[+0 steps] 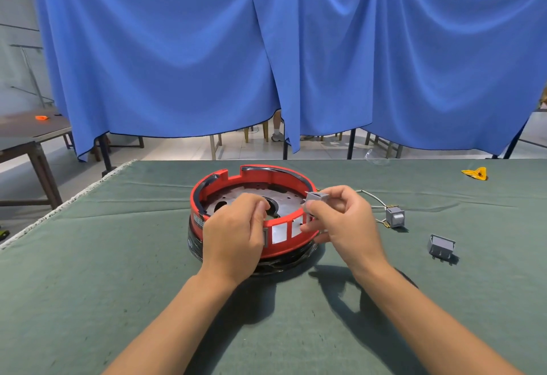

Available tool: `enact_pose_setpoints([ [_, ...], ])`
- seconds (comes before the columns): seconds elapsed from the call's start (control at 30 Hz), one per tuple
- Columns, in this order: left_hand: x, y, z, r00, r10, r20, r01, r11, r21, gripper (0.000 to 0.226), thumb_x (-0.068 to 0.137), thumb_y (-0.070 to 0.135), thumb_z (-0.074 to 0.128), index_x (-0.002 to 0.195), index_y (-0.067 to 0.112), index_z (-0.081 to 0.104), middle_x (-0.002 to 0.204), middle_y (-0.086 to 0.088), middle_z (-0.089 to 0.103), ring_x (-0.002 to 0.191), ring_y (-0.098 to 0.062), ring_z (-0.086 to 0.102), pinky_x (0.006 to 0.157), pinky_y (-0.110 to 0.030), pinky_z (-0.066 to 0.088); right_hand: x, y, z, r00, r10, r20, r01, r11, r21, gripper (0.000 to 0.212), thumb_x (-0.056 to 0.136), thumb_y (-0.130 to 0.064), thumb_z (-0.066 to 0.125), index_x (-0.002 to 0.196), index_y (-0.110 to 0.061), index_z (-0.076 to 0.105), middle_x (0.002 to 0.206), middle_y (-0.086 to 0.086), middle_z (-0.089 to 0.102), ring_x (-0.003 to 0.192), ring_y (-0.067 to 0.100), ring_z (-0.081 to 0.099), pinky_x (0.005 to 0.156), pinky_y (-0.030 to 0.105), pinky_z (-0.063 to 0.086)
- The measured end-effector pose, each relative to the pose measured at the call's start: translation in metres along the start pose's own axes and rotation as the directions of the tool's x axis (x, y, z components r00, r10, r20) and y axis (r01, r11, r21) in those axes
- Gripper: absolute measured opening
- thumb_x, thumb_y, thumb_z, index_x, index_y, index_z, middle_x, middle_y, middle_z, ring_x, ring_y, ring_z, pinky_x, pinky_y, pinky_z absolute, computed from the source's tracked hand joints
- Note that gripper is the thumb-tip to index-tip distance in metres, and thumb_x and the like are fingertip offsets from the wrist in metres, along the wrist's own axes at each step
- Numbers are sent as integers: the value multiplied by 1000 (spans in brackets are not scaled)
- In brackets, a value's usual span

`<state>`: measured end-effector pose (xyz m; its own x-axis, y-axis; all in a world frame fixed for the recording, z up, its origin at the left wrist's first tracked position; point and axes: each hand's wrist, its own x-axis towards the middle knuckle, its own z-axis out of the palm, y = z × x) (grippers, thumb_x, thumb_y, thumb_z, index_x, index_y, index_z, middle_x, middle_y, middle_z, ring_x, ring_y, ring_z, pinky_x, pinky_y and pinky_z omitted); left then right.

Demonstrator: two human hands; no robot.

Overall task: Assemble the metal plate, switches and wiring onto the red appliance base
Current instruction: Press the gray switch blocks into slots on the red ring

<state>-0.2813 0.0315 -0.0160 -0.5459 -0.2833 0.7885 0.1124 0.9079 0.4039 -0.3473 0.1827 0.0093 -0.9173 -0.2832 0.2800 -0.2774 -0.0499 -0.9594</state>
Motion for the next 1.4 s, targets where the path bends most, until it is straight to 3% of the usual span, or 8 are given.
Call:
enact_pose_setpoints([
  [0.1,0,-1,1,999,-5,-40,3,999,-46,25,92,16,44,88,8,68,75,0,66,65,-20,61,57,-39,50,-3,3,-1,990,-139,17,139,969,-204,17,69,-31,77,77,-25,63,75,1,66,68,19,65,60,37,52],
  [0.27,0,-1,4,991,-38,-126,22,991,-129,23,94,12,42,88,5,63,75,1,59,66,-20,56,61,-39,48,-5,9,0,967,-185,175,237,907,-349,21,70,-30,79,75,-23,61,53,-9,53,51,10,50,58,36,48],
  [0.4,-3,3,6,989,-21,-146,13,998,-54,21,93,9,45,85,5,65,76,-3,62,65,-16,47,69,-28,34,-11,10,2,937,-245,249,346,743,-573,29,71,-46,76,73,-28,53,59,-11,59,62,11,57,63,32,47],
  [0.63,-6,2,4,996,-24,-91,23,1000,-5,22,92,10,45,86,4,66,77,-6,65,62,-27,54,66,-36,35,-17,14,3,870,-340,357,492,544,-680,30,74,-48,67,77,-27,46,61,-13,56,66,16,55,60,30,41],
  [0.9,-6,3,0,994,42,-97,-51,994,-94,31,93,15,41,84,-1,66,76,-11,64,65,-28,58,61,-46,48,-17,15,10,892,-341,295,447,581,-680,47,73,-61,67,83,-19,48,71,0,66,72,24,61,67,37,47],
  [1.07,-8,7,1,992,116,-45,-120,989,-89,32,91,18,42,79,0,65,73,-10,61,63,-26,57,56,-45,48,-14,16,10,907,-368,203,376,495,-783,49,70,-70,59,65,-23,47,64,-4,63,66,22,57,58,31,37],
  [1.23,-9,9,-1,994,106,15,-106,993,-42,31,87,32,47,80,11,69,78,0,58,65,-22,54,60,-40,45,-4,18,-2,919,-199,340,356,788,-502,34,81,-46,66,70,-16,55,53,-4,64,51,11,63,63,41,54],
  [1.4,-8,8,-3,979,163,119,-168,985,37,35,87,42,52,89,12,69,85,1,62,72,-17,56,67,-32,42,3,24,-11,908,-229,351,378,809,-451,17,86,-38,67,83,-22,62,64,-7,67,61,14,65,67,46,55],
])
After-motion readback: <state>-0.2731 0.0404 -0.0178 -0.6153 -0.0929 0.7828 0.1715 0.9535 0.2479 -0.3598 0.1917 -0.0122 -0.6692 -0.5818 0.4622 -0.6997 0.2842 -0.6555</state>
